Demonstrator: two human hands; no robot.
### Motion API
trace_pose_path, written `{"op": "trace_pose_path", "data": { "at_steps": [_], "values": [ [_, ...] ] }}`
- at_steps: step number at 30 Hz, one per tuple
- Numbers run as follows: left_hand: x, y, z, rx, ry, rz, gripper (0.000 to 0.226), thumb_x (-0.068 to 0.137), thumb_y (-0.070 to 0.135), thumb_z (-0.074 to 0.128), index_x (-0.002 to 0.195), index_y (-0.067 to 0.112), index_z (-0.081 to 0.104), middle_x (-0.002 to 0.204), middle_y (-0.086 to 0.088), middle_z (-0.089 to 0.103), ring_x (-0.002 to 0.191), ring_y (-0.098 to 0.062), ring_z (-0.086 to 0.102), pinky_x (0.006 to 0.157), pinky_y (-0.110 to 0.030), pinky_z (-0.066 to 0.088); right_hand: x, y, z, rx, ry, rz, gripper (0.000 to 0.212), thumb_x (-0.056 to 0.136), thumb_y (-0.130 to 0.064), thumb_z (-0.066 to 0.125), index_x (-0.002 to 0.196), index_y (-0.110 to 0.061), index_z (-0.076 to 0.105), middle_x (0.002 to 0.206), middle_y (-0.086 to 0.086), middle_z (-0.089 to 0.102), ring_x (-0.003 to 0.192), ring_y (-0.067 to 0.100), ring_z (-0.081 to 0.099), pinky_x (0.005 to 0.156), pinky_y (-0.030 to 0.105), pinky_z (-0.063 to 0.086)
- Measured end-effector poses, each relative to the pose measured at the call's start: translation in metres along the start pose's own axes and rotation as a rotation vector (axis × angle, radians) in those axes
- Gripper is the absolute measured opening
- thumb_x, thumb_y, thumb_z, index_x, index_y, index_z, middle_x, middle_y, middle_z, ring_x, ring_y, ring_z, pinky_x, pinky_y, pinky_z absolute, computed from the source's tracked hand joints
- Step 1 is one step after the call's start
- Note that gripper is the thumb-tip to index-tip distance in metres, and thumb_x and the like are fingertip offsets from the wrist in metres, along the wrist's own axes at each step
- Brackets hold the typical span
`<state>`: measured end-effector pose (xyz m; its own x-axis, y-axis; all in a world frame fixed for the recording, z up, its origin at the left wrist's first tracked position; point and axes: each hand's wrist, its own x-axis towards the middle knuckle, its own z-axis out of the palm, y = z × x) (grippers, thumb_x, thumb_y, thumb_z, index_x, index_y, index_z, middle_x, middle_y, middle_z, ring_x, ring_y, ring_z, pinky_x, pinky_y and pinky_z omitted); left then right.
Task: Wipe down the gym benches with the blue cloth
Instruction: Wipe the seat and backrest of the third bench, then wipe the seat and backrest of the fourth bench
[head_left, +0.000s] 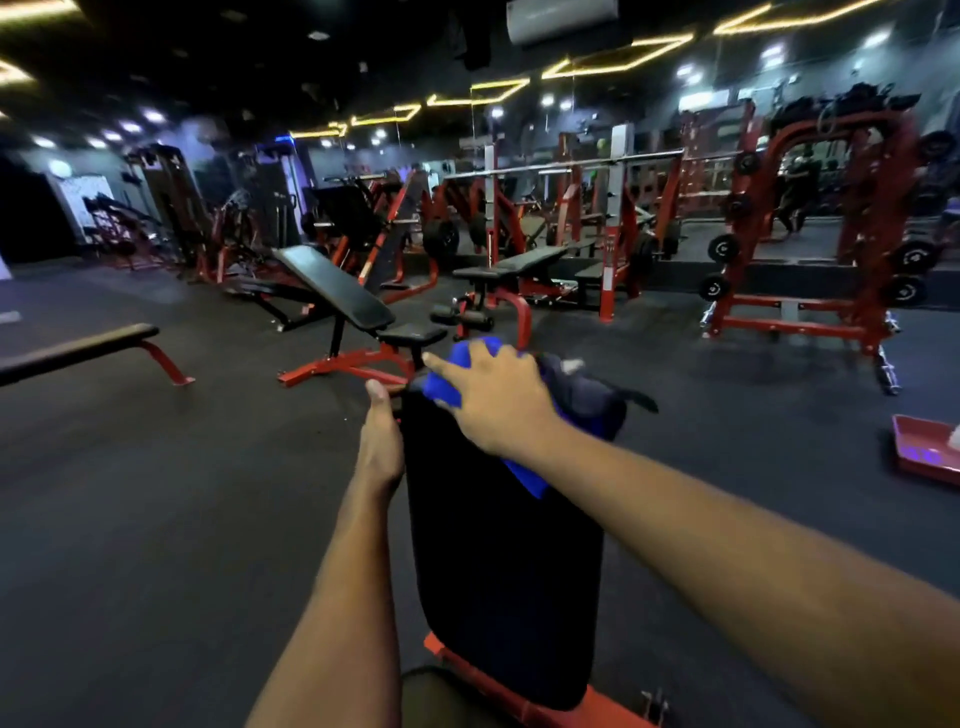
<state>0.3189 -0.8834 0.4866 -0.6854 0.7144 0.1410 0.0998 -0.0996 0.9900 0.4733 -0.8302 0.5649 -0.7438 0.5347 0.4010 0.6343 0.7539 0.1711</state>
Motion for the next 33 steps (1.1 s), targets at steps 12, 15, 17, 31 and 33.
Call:
{"op": "trace_pose_path", "data": {
  "at_steps": [12,15,17,31,33],
  "values": [
    [-0.027,0.109,-0.037,0.15,-0.16,-0.204,0.068,0.094,0.072,0.021,0.125,0.024,0.059,0.12,-0.009,0.067,0.108,-0.02,0.062,0.103,-0.041,0.043,0.02,-0.012,-0.043,0.597,-0.16,0.216,0.047,0.101,-0.05,0.042,0.148,-0.041,0.04,0.154,-0.004,0.043,0.135,0.027,0.044,0.109,0.044,0.036],
    [-0.036,0.147,-0.046,0.303,-0.142,-0.068,0.024,0.098,0.038,0.047,0.119,0.033,0.058,0.109,-0.006,0.066,0.105,-0.023,0.063,0.101,-0.044,0.047,0.008,0.002,-0.089,1.174,-0.104,0.365,0.05,0.098,-0.053,0.045,0.145,-0.036,0.047,0.149,-0.011,0.048,0.14,0.012,0.041,0.118,0.042,0.03],
    [-0.04,0.178,-0.042,0.333,-0.194,0.015,0.041,0.093,0.004,0.052,0.122,0.032,0.056,0.113,-0.007,0.064,0.105,-0.018,0.061,0.101,-0.041,0.047,0.005,0.015,-0.125,1.272,-0.156,0.419,0.055,0.096,-0.062,0.041,0.146,-0.039,0.044,0.153,-0.014,0.042,0.144,0.009,0.032,0.122,0.045,0.021],
    [-0.03,0.265,0.082,0.493,-0.722,0.028,0.009,0.068,0.021,0.063,0.068,0.022,0.054,0.066,0.011,0.054,0.07,-0.014,0.049,0.068,-0.031,0.038,-0.041,0.166,-0.219,1.363,-0.053,0.591,0.017,0.096,-0.004,0.06,0.112,-0.011,0.057,0.103,0.015,0.07,0.095,0.023,0.067,0.081,0.031,0.055],
    [-0.024,0.27,0.107,0.535,-0.69,0.062,0.013,0.078,0.019,0.064,0.07,0.021,0.053,0.064,0.011,0.052,0.066,-0.016,0.049,0.062,-0.029,0.039,-0.049,0.199,-0.204,1.374,-0.068,0.649,0.019,0.095,-0.003,0.062,0.107,-0.015,0.056,0.103,0.014,0.072,0.099,0.024,0.067,0.085,0.039,0.054]
  ]
}}
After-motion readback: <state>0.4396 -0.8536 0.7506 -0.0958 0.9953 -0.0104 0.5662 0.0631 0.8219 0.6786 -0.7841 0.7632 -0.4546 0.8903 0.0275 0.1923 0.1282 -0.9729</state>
